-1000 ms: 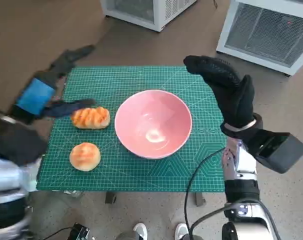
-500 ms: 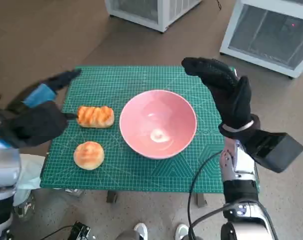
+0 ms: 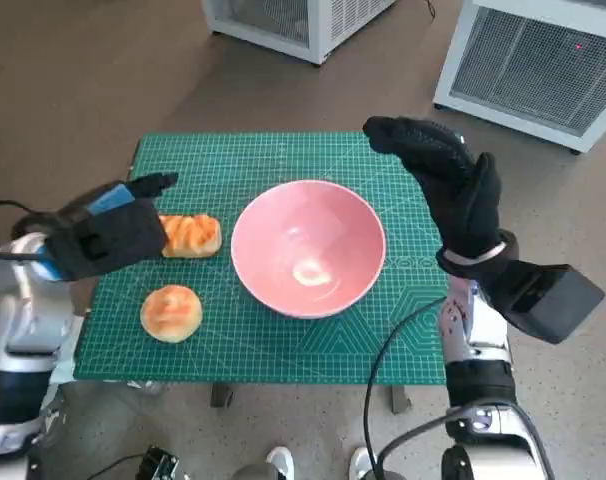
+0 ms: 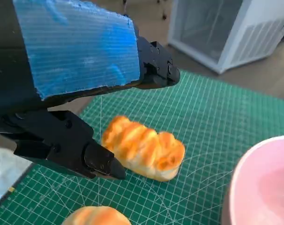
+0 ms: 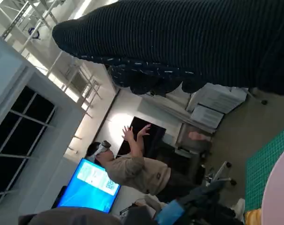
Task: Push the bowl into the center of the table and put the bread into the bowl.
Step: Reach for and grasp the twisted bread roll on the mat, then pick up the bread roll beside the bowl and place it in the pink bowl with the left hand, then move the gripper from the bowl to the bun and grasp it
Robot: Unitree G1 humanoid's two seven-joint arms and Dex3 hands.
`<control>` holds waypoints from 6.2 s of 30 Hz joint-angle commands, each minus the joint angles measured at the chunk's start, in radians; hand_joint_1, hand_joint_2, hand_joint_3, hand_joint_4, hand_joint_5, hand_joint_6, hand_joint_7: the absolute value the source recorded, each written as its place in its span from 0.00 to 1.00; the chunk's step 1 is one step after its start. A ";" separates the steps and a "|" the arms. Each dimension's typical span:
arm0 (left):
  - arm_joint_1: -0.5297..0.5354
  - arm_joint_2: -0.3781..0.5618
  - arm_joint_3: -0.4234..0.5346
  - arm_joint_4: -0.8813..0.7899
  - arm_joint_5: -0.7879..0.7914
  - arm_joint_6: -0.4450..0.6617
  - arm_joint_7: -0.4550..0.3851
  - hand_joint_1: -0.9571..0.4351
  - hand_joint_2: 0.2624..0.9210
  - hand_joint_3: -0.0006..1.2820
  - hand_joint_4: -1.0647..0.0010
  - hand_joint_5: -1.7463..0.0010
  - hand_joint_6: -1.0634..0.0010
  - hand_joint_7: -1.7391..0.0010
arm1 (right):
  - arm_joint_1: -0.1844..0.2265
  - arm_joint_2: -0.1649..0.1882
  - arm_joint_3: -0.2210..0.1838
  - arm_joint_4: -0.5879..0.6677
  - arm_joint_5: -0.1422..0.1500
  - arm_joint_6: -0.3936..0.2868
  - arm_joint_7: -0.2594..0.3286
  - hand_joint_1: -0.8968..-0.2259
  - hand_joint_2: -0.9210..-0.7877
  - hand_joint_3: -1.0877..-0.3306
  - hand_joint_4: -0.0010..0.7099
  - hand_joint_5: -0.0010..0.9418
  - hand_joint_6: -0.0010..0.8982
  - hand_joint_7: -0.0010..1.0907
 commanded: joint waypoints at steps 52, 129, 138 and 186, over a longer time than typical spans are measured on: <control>-0.134 -0.101 -0.112 0.392 0.134 -0.269 0.345 0.69 1.00 0.06 0.40 0.26 0.38 0.40 | 0.022 0.000 0.002 -0.002 0.030 0.029 0.020 0.26 0.00 0.46 0.27 0.00 0.00 0.59; -0.024 -0.323 -0.160 -0.270 0.186 -0.187 0.025 0.61 0.86 0.05 0.84 0.93 0.73 0.86 | 0.055 0.010 -0.008 -0.036 0.061 0.033 0.036 0.28 0.00 0.48 0.27 0.00 0.00 0.59; -0.004 -0.300 -0.122 -0.371 0.118 -0.122 -0.093 0.49 0.82 0.01 0.99 1.00 0.81 0.99 | 0.051 0.011 -0.007 -0.028 0.058 0.029 0.036 0.27 0.00 0.48 0.27 0.00 0.00 0.59; 0.521 0.218 0.456 -1.118 -0.194 0.307 -0.388 0.74 0.78 0.01 1.00 1.00 0.84 1.00 | 0.014 0.025 -0.006 0.023 0.088 0.073 0.109 0.26 0.00 0.50 0.26 0.00 0.00 0.59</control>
